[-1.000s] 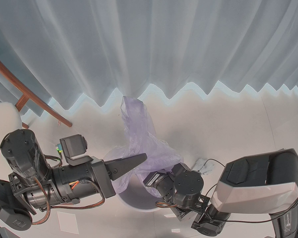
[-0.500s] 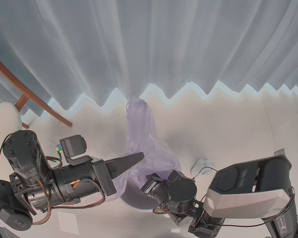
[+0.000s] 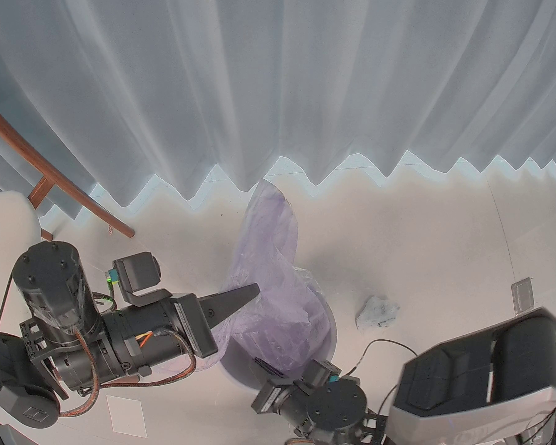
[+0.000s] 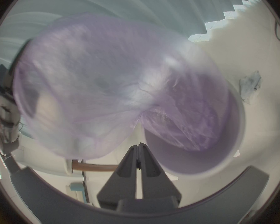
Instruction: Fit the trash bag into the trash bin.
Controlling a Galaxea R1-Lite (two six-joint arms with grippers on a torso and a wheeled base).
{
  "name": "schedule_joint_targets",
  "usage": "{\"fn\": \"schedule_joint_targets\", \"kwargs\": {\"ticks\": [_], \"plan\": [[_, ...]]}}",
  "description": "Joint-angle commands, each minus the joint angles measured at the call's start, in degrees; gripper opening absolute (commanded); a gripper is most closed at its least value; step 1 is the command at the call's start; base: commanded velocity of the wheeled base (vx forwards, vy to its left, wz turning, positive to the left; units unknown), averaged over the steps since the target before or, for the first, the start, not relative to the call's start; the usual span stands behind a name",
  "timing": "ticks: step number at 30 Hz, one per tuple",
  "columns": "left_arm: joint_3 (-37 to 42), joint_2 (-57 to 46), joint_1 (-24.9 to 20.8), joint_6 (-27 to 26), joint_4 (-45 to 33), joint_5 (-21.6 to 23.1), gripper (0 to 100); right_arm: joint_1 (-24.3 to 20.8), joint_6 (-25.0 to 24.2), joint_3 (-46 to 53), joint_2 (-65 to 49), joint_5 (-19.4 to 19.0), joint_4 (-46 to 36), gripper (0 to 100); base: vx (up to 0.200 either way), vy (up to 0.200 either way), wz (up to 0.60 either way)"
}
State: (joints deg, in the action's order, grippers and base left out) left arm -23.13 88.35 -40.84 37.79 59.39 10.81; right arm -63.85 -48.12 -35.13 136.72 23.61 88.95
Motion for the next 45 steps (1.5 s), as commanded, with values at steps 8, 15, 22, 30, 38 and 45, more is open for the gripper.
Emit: {"fn": "schedule_joint_targets", "kwargs": {"ticks": [8,15,22,30,38,45], "plan": [[-0.17,-3.88,-1.52,-0.61,-9.21,-2.46,0,3.47,-0.66,20.81,-19.82,-2.43,0.78,0,0.0,0.0,0.0],[-0.17,-5.2,-1.96,-0.79,-12.55,-2.9,0,15.43,2.24,14.92,-15.78,-4.45,0.96,0,0.0,0.0,0.0],[0.36,-5.64,-4.07,-0.7,-12.72,-2.9,0,16.66,5.05,4.46,-8.49,-4.72,0.78,0,0.0,0.0,0.0],[0.89,-5.99,-4.43,-0.7,-12.72,-2.9,0,12.26,5.93,-8.11,1.45,-4.72,-2.73,0,0.0,0.0,0.0],[0.89,-5.9,-4.43,-0.7,-12.63,-2.82,0,10.68,5.05,-16.19,3.12,-4.8,-6.07,0,0.0,0.0,0.0],[0.89,-5.55,-3.46,-0.7,-12.63,-2.82,0,10.77,3.47,-11.8,1.1,-4.8,-5.63,0,0.0,0.0,0.0]]}}
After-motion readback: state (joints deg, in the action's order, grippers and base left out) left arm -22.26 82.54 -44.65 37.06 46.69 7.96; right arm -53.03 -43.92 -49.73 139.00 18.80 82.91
